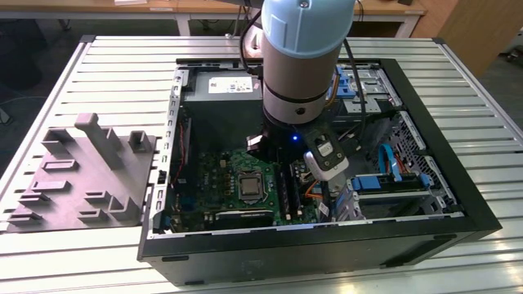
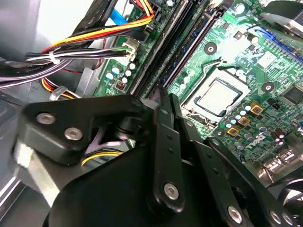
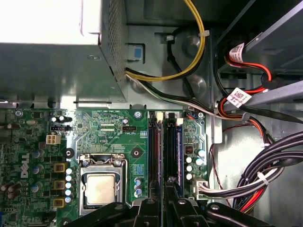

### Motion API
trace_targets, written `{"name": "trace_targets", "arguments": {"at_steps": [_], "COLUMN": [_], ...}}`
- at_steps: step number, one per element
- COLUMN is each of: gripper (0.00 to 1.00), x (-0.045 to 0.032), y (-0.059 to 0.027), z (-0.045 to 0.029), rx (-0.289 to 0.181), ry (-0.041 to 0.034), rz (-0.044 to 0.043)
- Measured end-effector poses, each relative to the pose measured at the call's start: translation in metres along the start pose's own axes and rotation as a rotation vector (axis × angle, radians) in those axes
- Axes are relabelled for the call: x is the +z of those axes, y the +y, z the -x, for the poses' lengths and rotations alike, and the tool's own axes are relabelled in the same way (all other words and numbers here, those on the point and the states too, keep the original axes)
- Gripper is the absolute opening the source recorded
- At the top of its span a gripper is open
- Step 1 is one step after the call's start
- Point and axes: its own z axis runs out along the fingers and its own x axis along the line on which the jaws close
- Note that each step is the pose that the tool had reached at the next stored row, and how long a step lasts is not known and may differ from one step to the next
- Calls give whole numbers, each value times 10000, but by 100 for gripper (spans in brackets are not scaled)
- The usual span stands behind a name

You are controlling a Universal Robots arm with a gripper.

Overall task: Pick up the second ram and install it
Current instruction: 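Insert the second ram into the second slot, then press down the second ram until it locks into place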

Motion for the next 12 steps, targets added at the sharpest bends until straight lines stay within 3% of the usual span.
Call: {"name": "trace_targets", "arguments": {"at_steps": [1, 12], "gripper": [11, 10], "x": [0, 0], "y": [0, 0], "z": [0, 0], "rx": [0, -1], "ry": [0, 0], "rz": [-1, -10]}}
